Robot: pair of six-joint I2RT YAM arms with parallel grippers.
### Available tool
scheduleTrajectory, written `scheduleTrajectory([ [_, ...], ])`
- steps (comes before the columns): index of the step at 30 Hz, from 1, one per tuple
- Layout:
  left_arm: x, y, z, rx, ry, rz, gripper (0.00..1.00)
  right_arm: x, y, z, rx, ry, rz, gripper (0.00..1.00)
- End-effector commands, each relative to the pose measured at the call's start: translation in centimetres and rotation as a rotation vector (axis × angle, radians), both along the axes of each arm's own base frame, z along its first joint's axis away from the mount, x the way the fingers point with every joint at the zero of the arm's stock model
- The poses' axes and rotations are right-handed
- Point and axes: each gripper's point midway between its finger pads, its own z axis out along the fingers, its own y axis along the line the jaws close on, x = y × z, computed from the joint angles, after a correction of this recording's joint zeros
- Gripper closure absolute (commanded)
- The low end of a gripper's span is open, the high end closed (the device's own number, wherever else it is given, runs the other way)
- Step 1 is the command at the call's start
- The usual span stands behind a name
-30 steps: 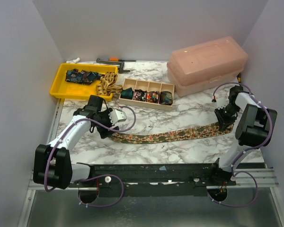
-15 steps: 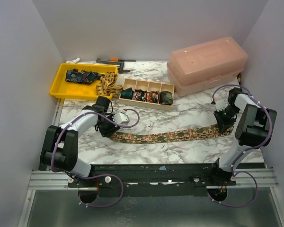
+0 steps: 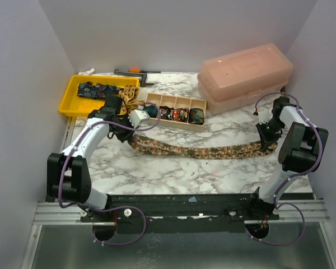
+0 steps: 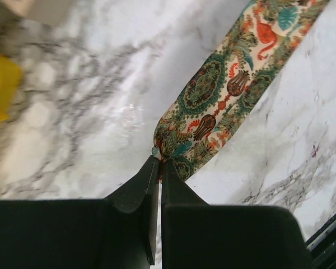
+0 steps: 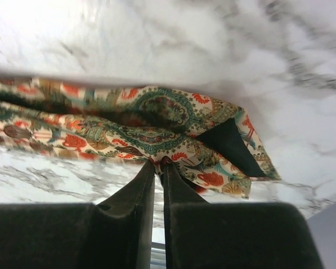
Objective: Roll the ties
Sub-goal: Flatten out the tie at the center of the board.
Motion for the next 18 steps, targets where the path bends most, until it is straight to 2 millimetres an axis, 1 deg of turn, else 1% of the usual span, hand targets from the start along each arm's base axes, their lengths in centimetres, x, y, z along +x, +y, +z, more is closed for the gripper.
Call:
scheduleTrajectory([
  [1,1.8,-0.2,6.7,-0.172,-0.108,0.122,1.0,2.6,-0.9,1.7,-0.017,-0.067,-0.045,0.9],
  [2,1.7,0.1,7.1,-0.181,-0.116,0.131,1.0,2.6,-1.1,1.7,-0.024,-0.066,-0.046,0.9],
  [4,1.0,0.9,6.3,-0.158,-0.11,0.132,1.0,2.3,-1.5,1.2,-0.038,-0.05,-0.045,0.91],
  [8,-0.4,2.9,1.5,-0.05,-0.062,0.139,1.0,1.1,-1.3,-0.6,-0.03,-0.006,-0.051,0.93],
  [10,-0.5,3.6,-0.1,-0.021,-0.037,0.16,1.0,0.8,-1.0,-1.2,-0.015,0.011,-0.056,0.93],
  [13,-0.4,4.2,-1.6,-0.003,-0.007,0.189,1.0,0.9,-1.1,-1.7,-0.018,0.014,-0.055,0.93],
  [15,-0.3,4.5,-2.5,0.013,0.001,0.198,1.0,1.1,-0.9,-2.0,-0.001,0.018,-0.054,0.91],
  [16,-0.4,4.6,-3.1,0.022,0.01,0.195,1.0,1.2,-0.6,-2.0,0.022,0.026,-0.055,0.88],
  [18,-0.6,5.0,-3.8,0.049,0.013,0.182,1.0,1.4,0.1,-1.5,0.063,0.032,-0.045,0.8],
])
